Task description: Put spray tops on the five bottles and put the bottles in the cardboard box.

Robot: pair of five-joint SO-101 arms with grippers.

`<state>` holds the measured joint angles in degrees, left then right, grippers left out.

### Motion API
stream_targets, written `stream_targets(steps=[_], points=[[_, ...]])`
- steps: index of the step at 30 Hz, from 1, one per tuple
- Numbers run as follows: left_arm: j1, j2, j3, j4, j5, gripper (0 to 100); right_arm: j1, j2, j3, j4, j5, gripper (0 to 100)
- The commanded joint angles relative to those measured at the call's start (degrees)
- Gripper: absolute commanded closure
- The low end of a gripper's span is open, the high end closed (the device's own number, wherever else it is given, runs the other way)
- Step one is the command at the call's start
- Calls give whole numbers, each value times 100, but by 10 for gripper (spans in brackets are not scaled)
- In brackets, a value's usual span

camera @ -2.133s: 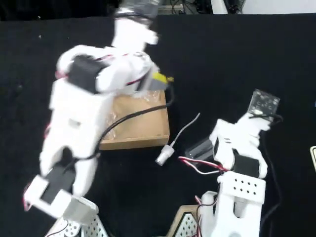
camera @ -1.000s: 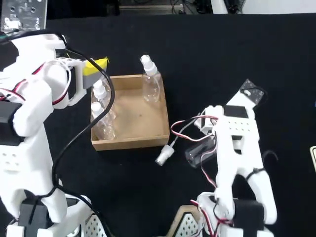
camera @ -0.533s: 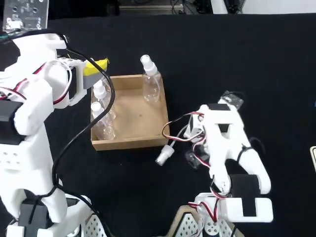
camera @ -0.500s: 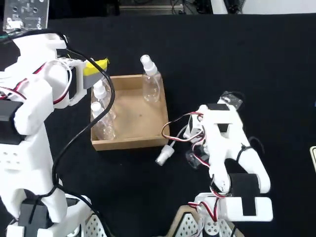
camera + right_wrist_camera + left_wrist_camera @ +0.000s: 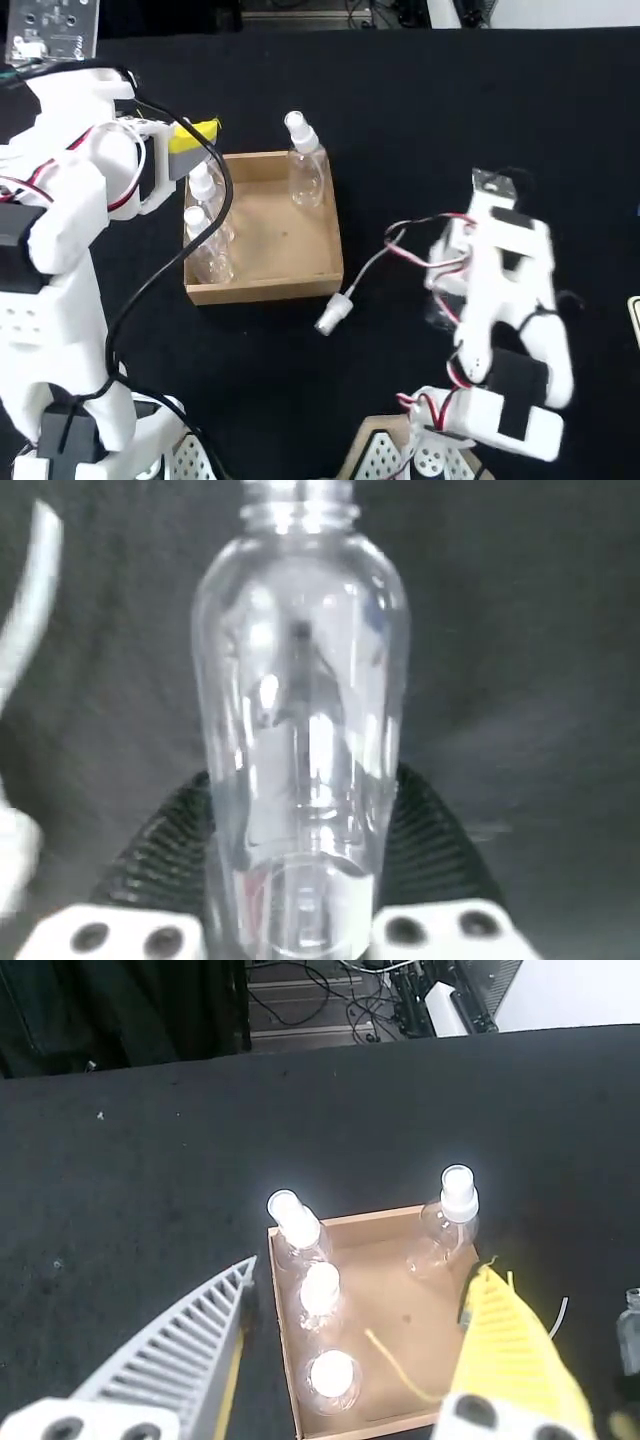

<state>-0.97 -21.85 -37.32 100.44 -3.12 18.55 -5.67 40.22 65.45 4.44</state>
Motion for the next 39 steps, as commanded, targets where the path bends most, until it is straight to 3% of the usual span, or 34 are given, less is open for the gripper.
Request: stream_targets(steps=[1,5,9,11,16,25,32,35,39], points=[[-75,-114,-31,-105,-53,700,1310,-13,-347,44,3209,986],[-48,-114,-40,-105,-53,700,2321,-48,-356,44,5996,984],[-31,-105,-40,-105,-35,700,3007,-48,-400,44,7402,982],[-31,-105,-40,-105,-26,700,3235,-48,-541,53,7464,962],[-31,-105,-40,-105,-53,700,3508,-48,-752,255,7464,737],[-31,-105,-40,-105,-53,700,2848,4,-2220,2268,7393,772],[-31,-105,-40,-105,-53,700,2145,4,-2097,1802,6084,727],[-31,-105,-40,-105,-53,700,1881,4,-1833,1837,5952,668],[-48,-105,-40,-105,-53,700,1741,-48,-1341,1793,5943,674]])
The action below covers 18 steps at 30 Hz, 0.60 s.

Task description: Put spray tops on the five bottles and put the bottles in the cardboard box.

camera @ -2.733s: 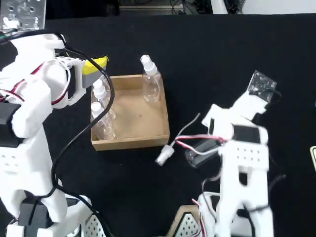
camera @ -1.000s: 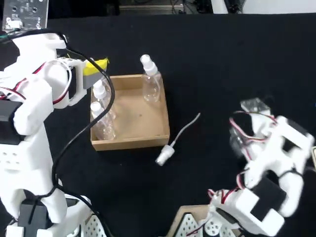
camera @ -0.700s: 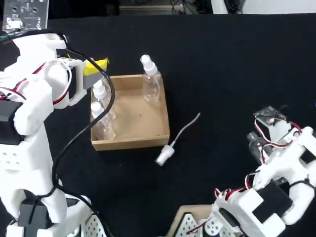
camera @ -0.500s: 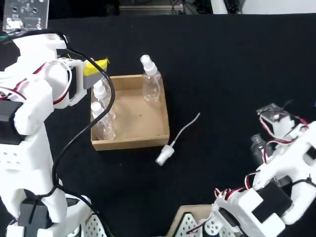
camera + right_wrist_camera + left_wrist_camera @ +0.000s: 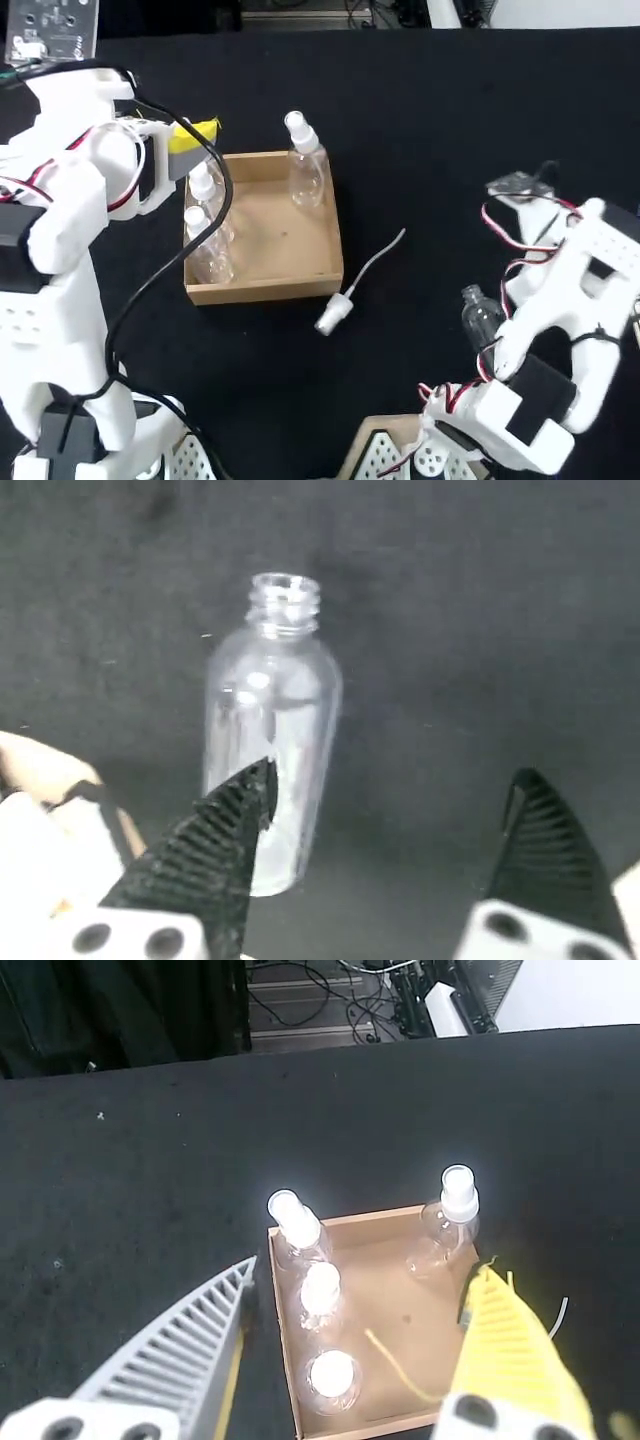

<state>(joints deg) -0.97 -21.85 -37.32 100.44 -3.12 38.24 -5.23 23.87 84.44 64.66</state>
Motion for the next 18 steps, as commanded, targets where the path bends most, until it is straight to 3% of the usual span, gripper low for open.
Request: stream_targets(steps=[1,7,18], points=[[-48,-105,-40,-105,-53,700,-229,-92,382,-105,-97,673],[-31,-105,-40,-105,-53,700,-237,-92,769,-246,-308,673],[-22,-105,-40,-105,-44,700,-237,-101,1886,-1855,-580,711]])
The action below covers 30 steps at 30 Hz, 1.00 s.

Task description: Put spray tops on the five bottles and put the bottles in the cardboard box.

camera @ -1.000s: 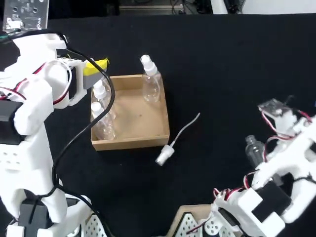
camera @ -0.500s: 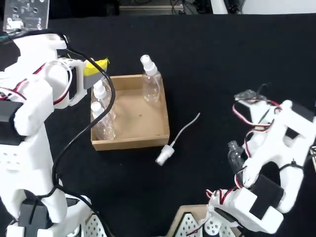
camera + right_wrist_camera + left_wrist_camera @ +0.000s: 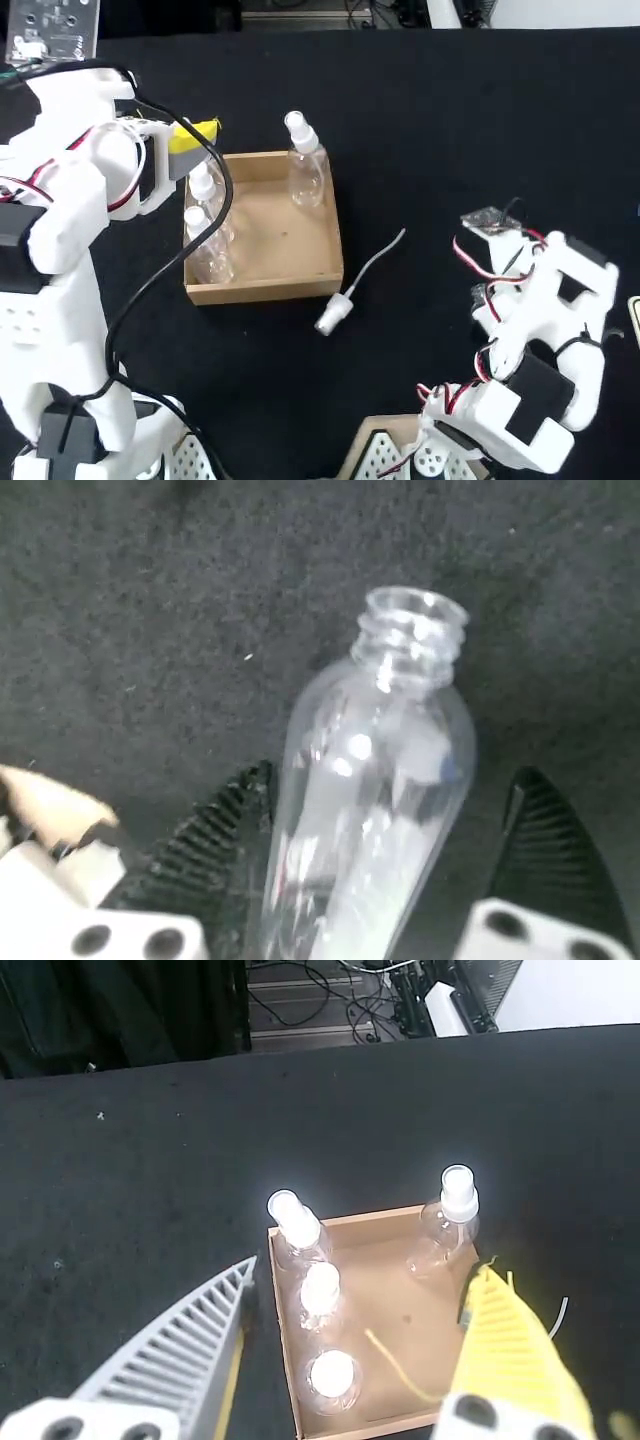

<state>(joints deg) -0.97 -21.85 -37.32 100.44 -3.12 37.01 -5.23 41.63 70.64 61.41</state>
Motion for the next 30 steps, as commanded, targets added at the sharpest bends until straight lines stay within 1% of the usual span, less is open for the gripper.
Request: stream_targets(steps=[1,5,6,7,9,13,15,17,20,22,25,30], points=[[-22,-105,-40,-105,-35,700,-114,-101,145,-545,-316,751],[-22,-105,-40,-88,-26,700,-114,-101,119,-747,-396,976],[-22,-105,-40,-70,-26,700,-70,-127,57,-747,-404,992],[-22,-105,-31,-62,-26,700,26,-207,-57,-703,-404,972],[-22,-105,-31,-53,-35,700,255,-444,-347,-598,-369,988],[75,-97,-31,35,-44,700,589,-1191,-822,-387,-387,988],[497,-105,163,44,-53,700,712,-1578,-901,-378,-466,988],[1042,-158,541,44,-176,700,756,-1833,-945,-325,-905,988],[2070,-167,1305,44,-659,700,923,-1921,-1051,-316,-1538,988],[2668,-176,1912,44,-1037,700,1090,-1824,-1226,-316,-1785,988],[3389,-176,2668,35,-1345,700,1371,-1508,-1622,-316,-1925,988],[4215,-167,3380,-97,-1380,701,1626,-708,-2316,-229,-1925,988]])
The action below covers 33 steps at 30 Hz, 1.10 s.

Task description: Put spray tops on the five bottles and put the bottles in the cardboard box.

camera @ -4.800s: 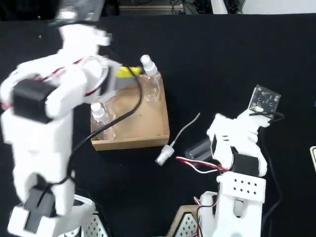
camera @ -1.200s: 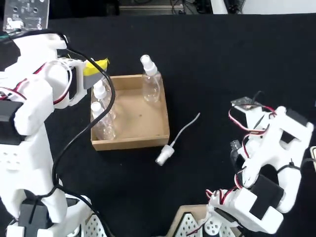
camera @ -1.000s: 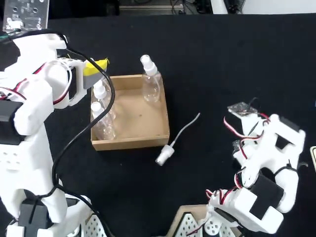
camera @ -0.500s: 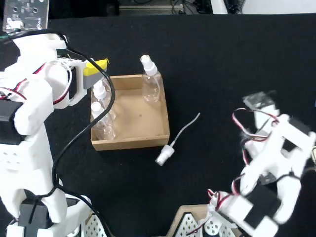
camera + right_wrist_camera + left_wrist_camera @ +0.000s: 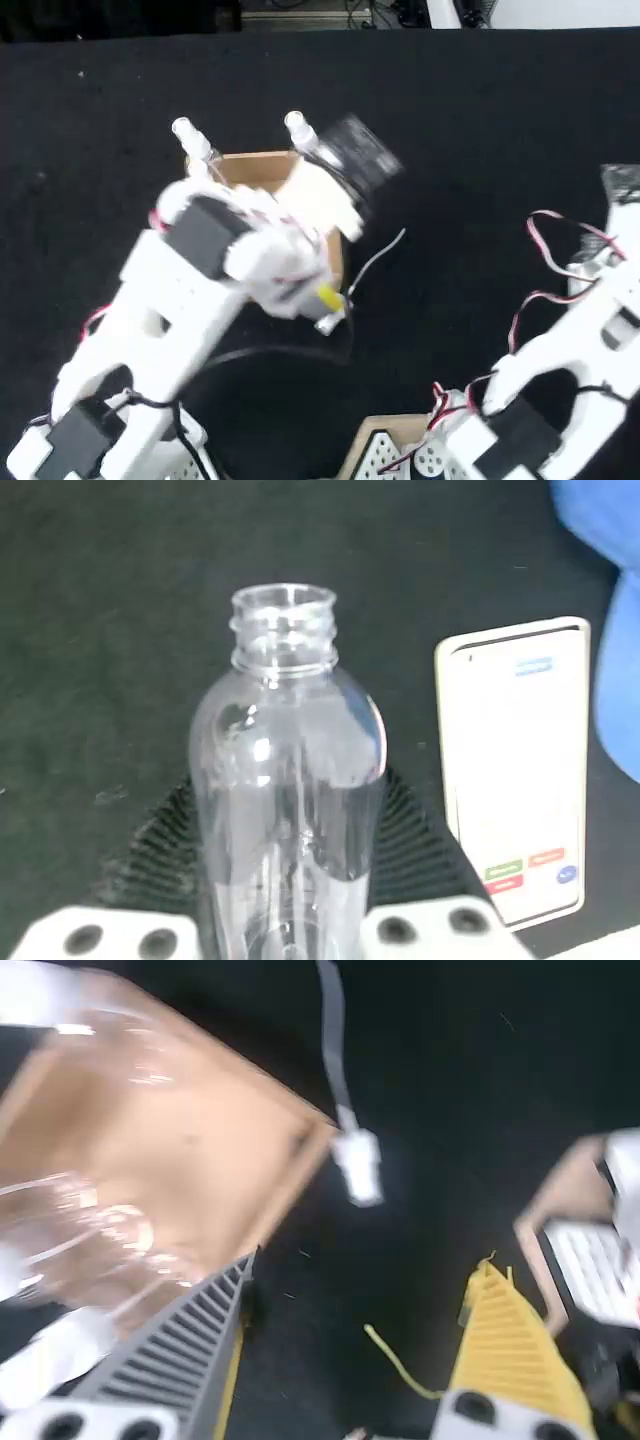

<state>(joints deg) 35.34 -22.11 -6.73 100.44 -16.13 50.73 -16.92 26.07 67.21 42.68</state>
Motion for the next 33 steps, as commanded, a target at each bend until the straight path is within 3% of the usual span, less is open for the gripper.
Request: stream_targets(steps=[1,10,18,23,29,33], points=[[690,-149,505,-211,-79,701,273,637,-919,211,-35,988],[822,-149,3037,-2541,-35,701,519,1815,-2202,668,-26,988],[769,-123,4409,-4229,211,702,475,1877,-2343,668,-26,988],[760,-70,4769,-4853,677,702,501,1877,-2334,668,-9,988],[585,-79,5393,-5749,695,702,519,1886,-2299,668,0,988],[338,-88,5710,-6171,642,755,519,1895,-2299,668,0,988]])
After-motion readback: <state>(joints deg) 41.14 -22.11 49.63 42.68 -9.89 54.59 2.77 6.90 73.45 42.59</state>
